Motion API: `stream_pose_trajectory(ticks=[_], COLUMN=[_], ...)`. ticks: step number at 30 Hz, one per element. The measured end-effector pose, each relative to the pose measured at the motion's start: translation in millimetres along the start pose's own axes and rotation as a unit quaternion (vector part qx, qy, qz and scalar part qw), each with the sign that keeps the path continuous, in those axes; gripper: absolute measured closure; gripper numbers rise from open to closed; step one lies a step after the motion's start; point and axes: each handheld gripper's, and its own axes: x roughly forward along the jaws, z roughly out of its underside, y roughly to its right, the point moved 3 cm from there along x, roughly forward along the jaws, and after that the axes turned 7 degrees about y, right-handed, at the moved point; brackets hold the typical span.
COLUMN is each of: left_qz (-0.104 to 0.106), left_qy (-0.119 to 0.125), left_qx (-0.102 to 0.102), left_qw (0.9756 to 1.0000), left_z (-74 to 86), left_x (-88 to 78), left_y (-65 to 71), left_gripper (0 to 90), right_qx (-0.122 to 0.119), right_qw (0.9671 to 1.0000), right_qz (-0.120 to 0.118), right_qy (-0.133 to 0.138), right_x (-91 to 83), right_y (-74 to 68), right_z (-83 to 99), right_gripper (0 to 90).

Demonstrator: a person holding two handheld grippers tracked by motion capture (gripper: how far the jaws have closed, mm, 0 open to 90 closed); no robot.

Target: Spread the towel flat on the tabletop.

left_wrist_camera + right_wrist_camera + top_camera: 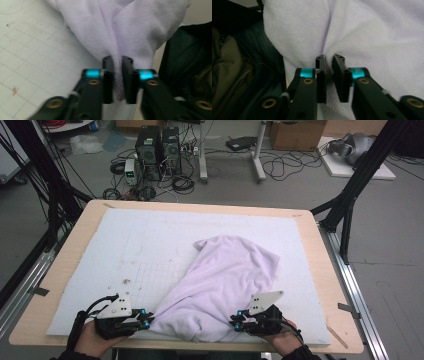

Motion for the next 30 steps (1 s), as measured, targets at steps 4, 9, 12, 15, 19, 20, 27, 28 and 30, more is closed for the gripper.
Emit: stream_pose_trajectory(ticks=[4, 9, 12, 15, 19, 20, 27, 28, 30], left_qz=[-0.003, -0.001, 0.004, 0.008, 0.017, 0.017, 0.016, 0.011, -0.001], left_qy=[0.022, 0.035, 0.03, 0.02, -0.017, -0.02, -0.049, -0.053, -0.054], left_qx=[-0.002, -0.002, 0.002, -0.009, -0.024, -0.029, -0.047, -0.044, -0.04], left_qw=[0.9998, 0.9994, 0.9996, 0.9997, 0.9994, 0.9992, 0.9976, 0.9976, 0.9978], left_z=[-13.3, -33.2, -42.3, -46.7, -43.7, -42.4, -39.0, -39.4, -39.7], left_x=[5.4, 26.6, 47.8, 72.7, 99.2, 103.1, 108.7, 106.9, 100.9], left_y=[-10.9, -35.4, -50.8, -66.4, -75.4, -76.3, -78.6, -78.3, -76.5], left_gripper=[56.2, 50.8, 51.5, 53.1, 53.1, 53.4, 82.1, 82.8, 83.5], right_qx=[0.01, 0.034, 0.052, 0.057, 0.061, 0.064, 0.06, 0.06, 0.053], right_qw=[0.9993, 0.9957, 0.9934, 0.9918, 0.9916, 0.9916, 0.994, 0.9945, 0.9958], right_qz=[0.024, 0.074, 0.094, 0.112, 0.113, 0.113, 0.09, 0.085, 0.074], right_qy=[0.028, 0.043, 0.04, 0.025, 0.01, 0.002, -0.017, -0.014, -0.013], right_x=[-9.0, -16.2, -16.5, -16.1, -13.4, -12.1, -2.3, -1.8, -0.2], right_y=[12.3, 41.1, 56.2, 65.2, 69.6, 69.5, 72.1, 72.2, 71.9], right_z=[-3.5, -1.3, 4.1, 7.9, 13.9, 15.8, 20.6, 20.4, 19.0], right_gripper=[60.9, 49.8, 48.1, 47.7, 47.0, 47.1, 64.6, 70.7, 80.5])
